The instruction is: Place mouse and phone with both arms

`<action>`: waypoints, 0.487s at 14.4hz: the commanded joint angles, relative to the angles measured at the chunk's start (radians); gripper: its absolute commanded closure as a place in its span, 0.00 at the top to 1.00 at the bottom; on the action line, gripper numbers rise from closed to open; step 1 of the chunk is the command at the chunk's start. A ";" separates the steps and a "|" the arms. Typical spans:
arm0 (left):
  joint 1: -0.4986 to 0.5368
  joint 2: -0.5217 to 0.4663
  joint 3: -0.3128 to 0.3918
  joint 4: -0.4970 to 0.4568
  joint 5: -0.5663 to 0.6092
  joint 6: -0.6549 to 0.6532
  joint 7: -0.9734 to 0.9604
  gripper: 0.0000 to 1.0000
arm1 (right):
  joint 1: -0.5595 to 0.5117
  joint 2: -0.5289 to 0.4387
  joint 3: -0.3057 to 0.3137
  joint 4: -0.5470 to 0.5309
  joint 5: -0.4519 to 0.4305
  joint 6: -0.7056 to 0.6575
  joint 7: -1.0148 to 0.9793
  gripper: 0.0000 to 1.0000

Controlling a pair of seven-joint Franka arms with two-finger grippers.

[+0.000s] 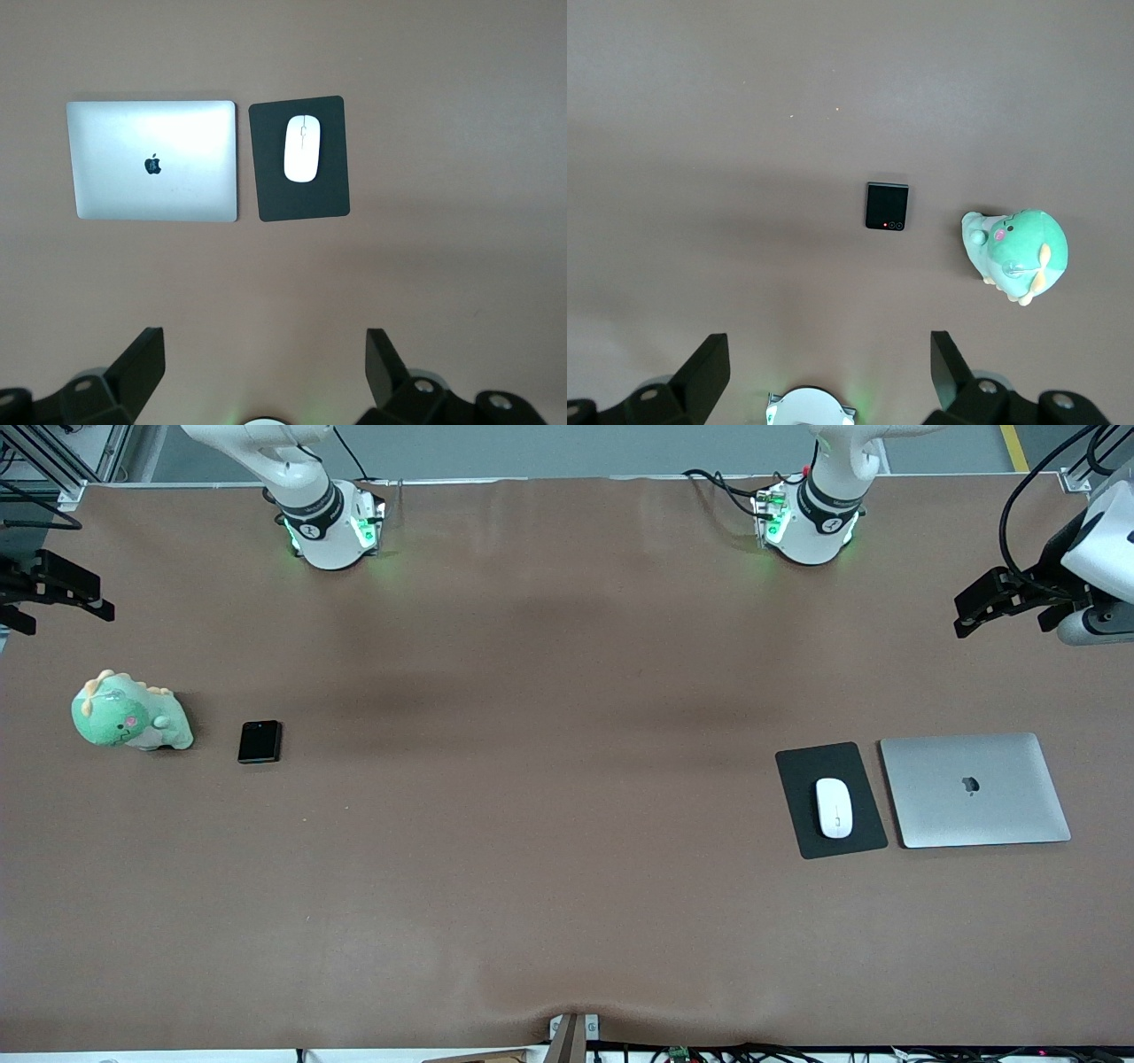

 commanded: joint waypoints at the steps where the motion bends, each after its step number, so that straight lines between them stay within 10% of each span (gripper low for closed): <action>1: 0.007 0.001 0.002 0.020 -0.024 -0.019 0.023 1.00 | -0.003 -0.026 0.004 -0.029 -0.015 0.012 0.012 1.00; 7: 0.005 0.001 0.001 0.022 -0.027 -0.041 0.017 1.00 | -0.003 -0.025 0.004 -0.031 -0.015 0.015 0.013 1.00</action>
